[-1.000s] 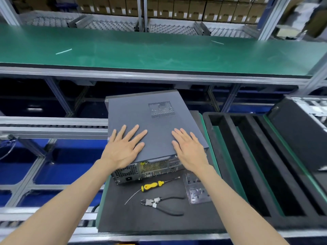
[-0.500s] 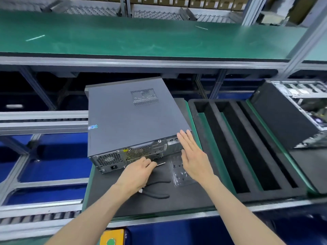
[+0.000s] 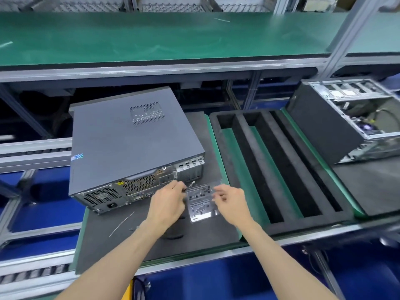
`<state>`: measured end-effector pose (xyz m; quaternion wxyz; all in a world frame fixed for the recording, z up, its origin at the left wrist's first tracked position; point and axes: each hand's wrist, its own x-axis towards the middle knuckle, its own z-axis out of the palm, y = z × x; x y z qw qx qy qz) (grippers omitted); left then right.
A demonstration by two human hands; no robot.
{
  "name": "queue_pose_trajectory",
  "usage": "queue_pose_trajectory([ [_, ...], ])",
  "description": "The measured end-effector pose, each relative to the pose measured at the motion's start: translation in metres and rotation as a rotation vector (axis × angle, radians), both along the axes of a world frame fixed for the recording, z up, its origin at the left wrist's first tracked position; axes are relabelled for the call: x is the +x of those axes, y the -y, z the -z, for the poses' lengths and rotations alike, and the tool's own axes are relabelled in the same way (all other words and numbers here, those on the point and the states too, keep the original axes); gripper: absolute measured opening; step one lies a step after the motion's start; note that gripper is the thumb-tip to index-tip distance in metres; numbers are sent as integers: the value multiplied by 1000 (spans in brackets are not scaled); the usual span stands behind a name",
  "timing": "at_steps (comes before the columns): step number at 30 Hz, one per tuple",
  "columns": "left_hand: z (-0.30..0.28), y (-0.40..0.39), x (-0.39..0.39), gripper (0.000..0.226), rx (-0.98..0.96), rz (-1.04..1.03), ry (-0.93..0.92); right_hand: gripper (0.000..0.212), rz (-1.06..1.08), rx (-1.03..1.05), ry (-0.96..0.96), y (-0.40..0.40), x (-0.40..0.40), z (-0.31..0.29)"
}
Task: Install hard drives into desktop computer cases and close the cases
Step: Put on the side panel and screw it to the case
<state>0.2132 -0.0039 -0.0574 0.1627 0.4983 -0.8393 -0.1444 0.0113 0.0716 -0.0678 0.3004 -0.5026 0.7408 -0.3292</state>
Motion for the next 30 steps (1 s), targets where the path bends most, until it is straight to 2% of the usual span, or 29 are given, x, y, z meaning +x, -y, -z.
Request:
queue_pose_trajectory([
  [3,-24,0,-38,8,217,-142,-352,49,-156,19,223,1,15,-7],
  [5,-30,3,-54,12,359,-150,-491,35,-169,-3,217,5,23,-8],
  [7,-29,4,-59,13,449,-75,-532,15,-69,-22,198,6,23,-9],
  [8,-25,6,-56,13,437,-32,-487,15,-9,-19,235,5,21,-8],
  [10,-9,13,-46,12,359,70,-272,19,85,16,293,0,13,-5],
  [13,13,15,-34,11,307,281,82,21,119,84,229,-6,-1,3],
  [15,22,14,-35,14,259,371,170,21,118,98,201,-7,-3,5],
  [23,30,15,-41,16,159,447,154,17,120,92,201,-13,-2,9],
  [27,34,8,-35,6,29,477,104,17,114,92,189,-16,-4,10],
  [30,37,4,-33,10,-28,514,123,18,107,95,180,-18,-5,11],
])
